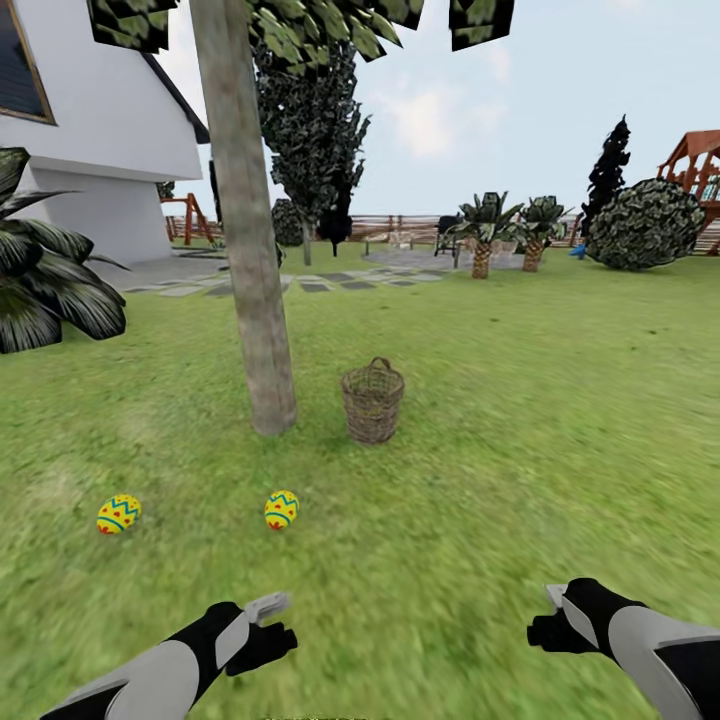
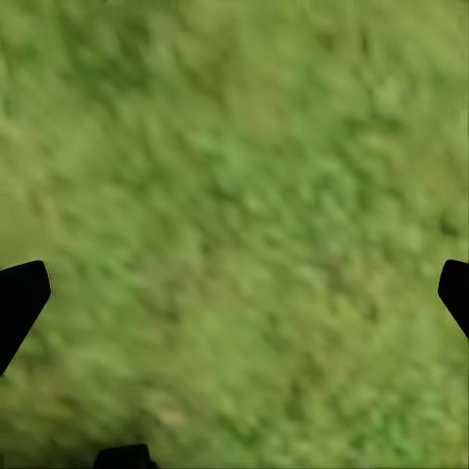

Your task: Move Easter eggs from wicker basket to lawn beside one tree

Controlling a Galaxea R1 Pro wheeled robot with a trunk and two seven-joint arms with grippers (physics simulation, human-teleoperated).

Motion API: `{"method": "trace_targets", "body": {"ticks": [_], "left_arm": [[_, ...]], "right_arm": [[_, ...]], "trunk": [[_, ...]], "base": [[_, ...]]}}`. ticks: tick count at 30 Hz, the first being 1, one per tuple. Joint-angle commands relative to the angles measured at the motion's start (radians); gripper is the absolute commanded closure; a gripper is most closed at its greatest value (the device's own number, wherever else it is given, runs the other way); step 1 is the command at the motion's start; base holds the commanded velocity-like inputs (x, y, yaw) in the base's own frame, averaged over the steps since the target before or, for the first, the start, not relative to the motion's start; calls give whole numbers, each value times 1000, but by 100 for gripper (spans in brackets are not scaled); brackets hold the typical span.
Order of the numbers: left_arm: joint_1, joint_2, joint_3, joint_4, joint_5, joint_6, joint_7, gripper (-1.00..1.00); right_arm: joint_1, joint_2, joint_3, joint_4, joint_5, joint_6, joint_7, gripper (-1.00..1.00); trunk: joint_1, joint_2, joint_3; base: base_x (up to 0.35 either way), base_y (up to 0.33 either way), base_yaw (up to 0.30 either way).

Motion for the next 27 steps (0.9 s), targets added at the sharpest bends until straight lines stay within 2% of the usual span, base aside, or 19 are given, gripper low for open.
{"method": "trace_targets", "body": {"ticks": [1,8,16,23,27], "left_arm": [[0,-1,3,-2,-3,6,-2,-100],[0,-3,3,-2,-3,6,-1,-100],[1,-3,3,-2,-4,6,0,-100],[1,-2,3,-2,-2,6,0,-100],[1,-3,3,-2,-2,7,-7,-100]], "right_arm": [[-1,0,9,1,-10,2,4,-100],[-1,0,9,1,-10,2,4,-100],[-1,0,9,1,-10,2,4,-100],[-1,0,9,1,-10,2,4,-100],[-1,0,8,1,-10,2,5,-100]], "trunk": [[0,0,-2],[0,0,-11],[0,0,-20],[0,0,-29],[0,0,-34]], "base": [[0,0,212],[-81,-12,212],[-220,-193,212],[-19,-40,212],[188,-1,212]]}}
